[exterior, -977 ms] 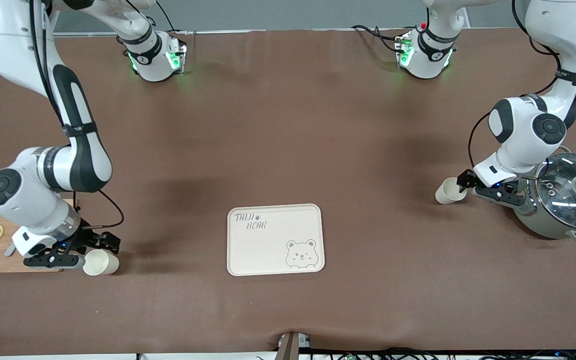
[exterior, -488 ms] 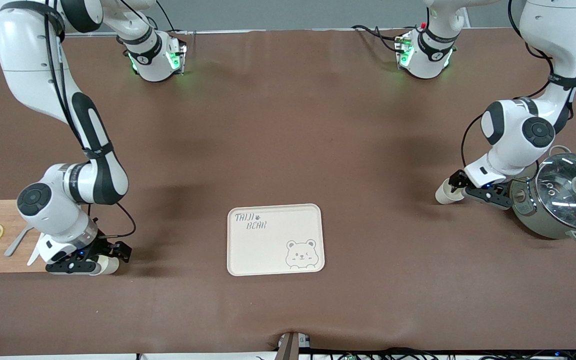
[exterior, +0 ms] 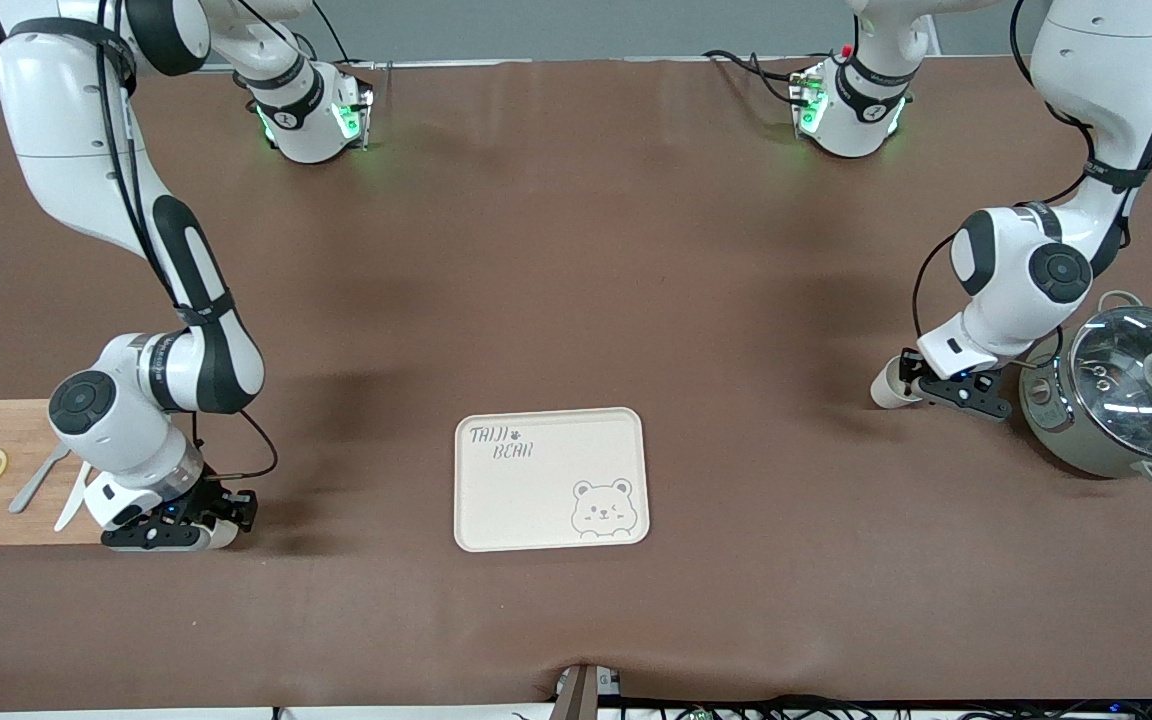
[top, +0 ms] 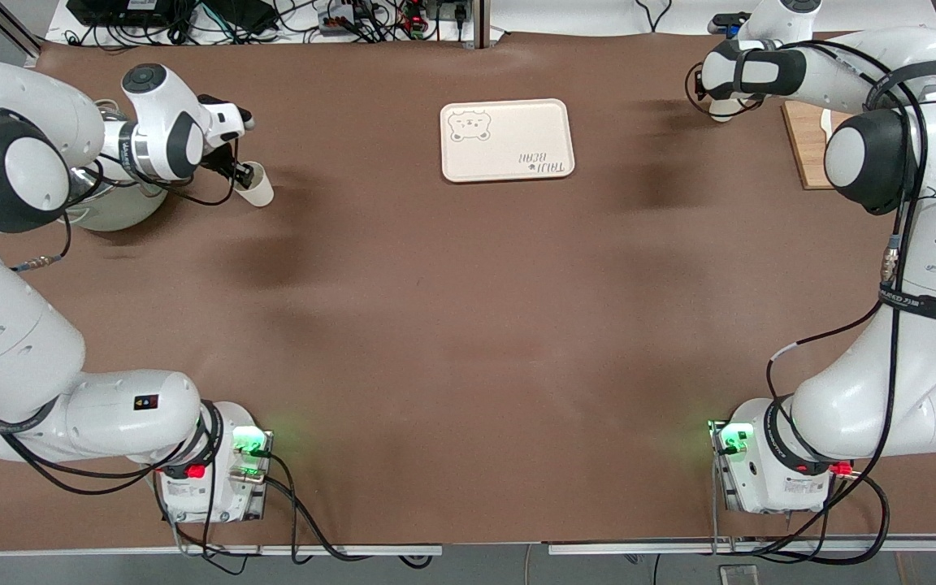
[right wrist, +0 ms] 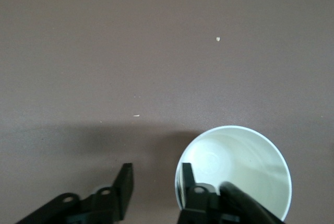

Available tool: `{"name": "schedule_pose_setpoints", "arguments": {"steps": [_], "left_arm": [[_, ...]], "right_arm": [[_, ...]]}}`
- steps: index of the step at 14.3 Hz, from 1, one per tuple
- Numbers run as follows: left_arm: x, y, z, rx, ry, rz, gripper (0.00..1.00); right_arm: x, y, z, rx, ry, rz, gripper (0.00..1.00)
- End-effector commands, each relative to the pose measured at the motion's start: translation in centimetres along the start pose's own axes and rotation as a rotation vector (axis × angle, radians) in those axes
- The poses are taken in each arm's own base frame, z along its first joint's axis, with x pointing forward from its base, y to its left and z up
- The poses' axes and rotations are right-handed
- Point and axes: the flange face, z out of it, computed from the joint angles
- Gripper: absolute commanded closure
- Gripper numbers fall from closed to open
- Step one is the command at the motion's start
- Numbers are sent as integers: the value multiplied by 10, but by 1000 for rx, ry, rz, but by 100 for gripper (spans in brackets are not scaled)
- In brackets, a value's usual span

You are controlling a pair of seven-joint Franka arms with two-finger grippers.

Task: Place white IKEA cup upright on tray with both arms
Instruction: 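Close the right gripper on its cup while the left gripper grasps its cup, then carry both white cups toward the bear tray with both grippers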

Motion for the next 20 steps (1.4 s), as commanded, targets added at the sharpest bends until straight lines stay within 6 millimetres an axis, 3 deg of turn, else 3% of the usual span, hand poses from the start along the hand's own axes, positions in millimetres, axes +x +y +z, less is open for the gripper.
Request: {"name": "schedule_pose_setpoints", "arguments": {"steps": [1, 4, 5, 8, 13, 16, 20], "left_arm": [[3, 3, 1, 6, 9, -2, 100], [22, 15, -14, 5, 51, -37, 100], [34, 31, -19, -8, 65, -61, 100], [69, 76, -30, -40, 96, -161, 100], [145, 153, -49, -70, 12, -280, 100], [184, 194, -58, -79, -12, -366, 100], [220, 270, -43, -109, -8, -483, 100]], "right_arm": [[5, -4, -3, -7, 10, -20, 100], [12, -5, -9, -30, 26, -84, 100], [13, -6, -13, -28, 23, -77, 100], [22, -36, -29, -10, 8, -42, 100], [35, -120, -65, -6, -75, 71, 100], [31, -176, -77, -3, -93, 123, 100], [18, -247, -86, 0, -68, 115, 100]]}}
